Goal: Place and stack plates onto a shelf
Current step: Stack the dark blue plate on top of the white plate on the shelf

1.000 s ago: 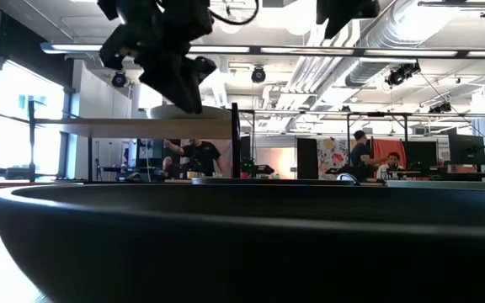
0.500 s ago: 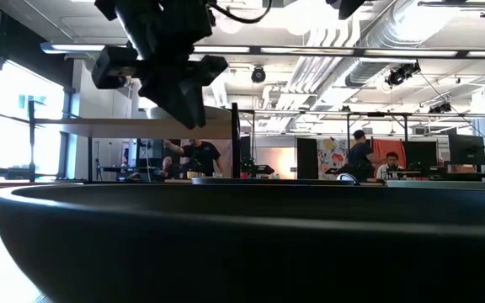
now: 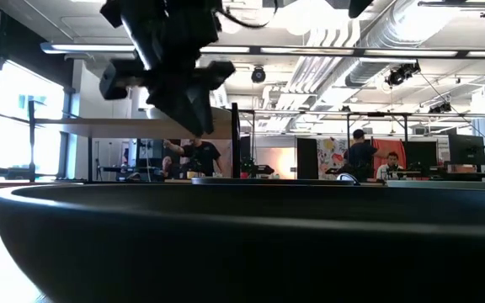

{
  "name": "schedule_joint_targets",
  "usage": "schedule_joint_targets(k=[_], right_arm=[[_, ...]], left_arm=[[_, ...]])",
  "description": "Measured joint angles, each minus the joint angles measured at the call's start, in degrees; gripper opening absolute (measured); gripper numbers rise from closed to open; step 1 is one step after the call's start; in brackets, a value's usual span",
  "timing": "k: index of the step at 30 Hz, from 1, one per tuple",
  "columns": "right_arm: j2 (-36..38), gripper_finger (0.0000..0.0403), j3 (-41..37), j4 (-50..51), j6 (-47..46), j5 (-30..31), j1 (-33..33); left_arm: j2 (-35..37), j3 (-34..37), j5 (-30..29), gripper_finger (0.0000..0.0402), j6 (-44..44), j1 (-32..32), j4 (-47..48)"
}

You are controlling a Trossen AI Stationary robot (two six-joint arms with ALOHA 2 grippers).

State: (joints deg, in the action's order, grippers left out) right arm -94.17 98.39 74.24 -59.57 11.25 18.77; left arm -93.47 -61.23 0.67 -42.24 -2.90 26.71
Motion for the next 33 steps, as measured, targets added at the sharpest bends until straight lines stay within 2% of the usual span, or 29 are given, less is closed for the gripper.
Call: schedule_joint_targets(k=[10, 17, 27, 33], right_arm=[[0.0, 0.0129, 0.0, -0.1, -0.2, 0.1, 0.0], [0.0, 0.0129, 0.0, -0.1, -1.0, 0.6, 0.0], [0.1, 0.0129, 0.0, -0.1, -1.1, 0.6, 0.1], [0.1, 0.0129, 0.0, -0.1, -1.2, 0.6, 0.1]], left_arm=[[-1.4, 0.0, -1.7, 0.0059, 1.5, -1.2, -3.2], [-4.4, 0.0, -6.4, 0.0065, -2.0, -3.1, -2.5], [-5.5, 0.0, -5.9, 0.0093, -1.8, -5.0, -2.3], [-5.5, 0.0, -5.8, 0.0093, -1.9, -5.0, -2.2]])
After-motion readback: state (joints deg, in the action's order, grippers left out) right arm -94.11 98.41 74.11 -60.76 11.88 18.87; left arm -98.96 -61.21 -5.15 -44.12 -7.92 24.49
